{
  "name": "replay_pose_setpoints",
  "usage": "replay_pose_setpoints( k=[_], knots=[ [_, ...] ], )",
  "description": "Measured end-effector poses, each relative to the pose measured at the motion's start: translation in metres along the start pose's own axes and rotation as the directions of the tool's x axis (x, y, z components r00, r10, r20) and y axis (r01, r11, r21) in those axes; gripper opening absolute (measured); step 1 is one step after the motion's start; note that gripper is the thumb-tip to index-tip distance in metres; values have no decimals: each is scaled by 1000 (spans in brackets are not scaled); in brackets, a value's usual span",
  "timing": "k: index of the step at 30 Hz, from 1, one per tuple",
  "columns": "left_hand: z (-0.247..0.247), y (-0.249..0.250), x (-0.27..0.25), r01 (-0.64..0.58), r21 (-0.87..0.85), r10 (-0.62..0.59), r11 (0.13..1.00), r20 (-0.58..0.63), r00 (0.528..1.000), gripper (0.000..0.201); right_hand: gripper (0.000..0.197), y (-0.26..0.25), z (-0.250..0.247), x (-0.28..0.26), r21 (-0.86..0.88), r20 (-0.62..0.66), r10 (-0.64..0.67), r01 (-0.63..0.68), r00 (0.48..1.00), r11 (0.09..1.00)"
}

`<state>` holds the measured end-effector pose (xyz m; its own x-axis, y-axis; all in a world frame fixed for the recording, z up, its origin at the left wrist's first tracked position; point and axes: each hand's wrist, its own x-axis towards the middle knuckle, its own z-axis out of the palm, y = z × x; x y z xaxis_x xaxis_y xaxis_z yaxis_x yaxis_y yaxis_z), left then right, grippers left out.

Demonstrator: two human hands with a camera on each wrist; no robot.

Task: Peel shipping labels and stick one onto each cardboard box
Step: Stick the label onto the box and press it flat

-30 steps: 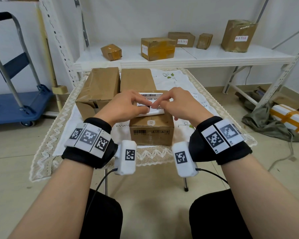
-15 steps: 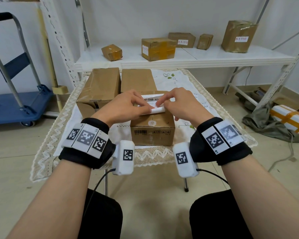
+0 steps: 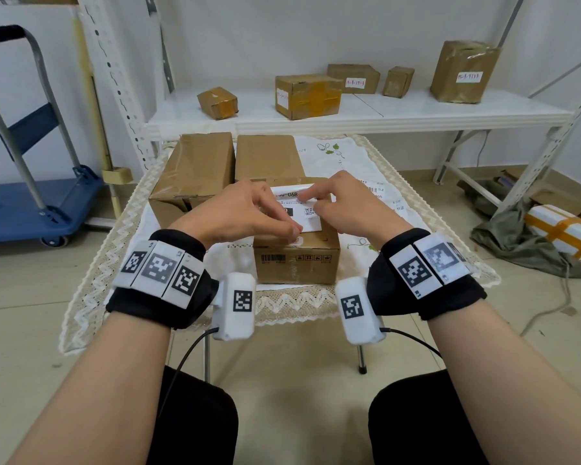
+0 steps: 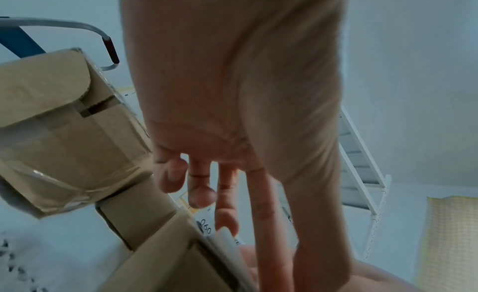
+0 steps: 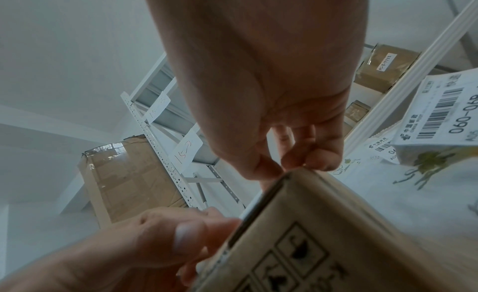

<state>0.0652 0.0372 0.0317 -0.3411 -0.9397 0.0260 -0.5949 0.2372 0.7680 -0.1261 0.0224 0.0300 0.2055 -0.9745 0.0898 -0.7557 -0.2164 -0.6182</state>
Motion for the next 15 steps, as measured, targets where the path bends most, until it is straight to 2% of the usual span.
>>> replay_pose_setpoints(
  k=[4,10,15],
  knots=[
    [-1,0,-2,-30,15,30,999,24,999,9,36,0,-1,-2,-43,92,-3,7,996,999],
    [0,1,-3,-28,21,28,999,21,999,9,38,3,1,6,-77,108,-5,13,994,997],
    [1,1,-1,-38,28,39,999,-34,999,12,40,7,6,13,-95,94,17,-8,995,995]
  ],
)
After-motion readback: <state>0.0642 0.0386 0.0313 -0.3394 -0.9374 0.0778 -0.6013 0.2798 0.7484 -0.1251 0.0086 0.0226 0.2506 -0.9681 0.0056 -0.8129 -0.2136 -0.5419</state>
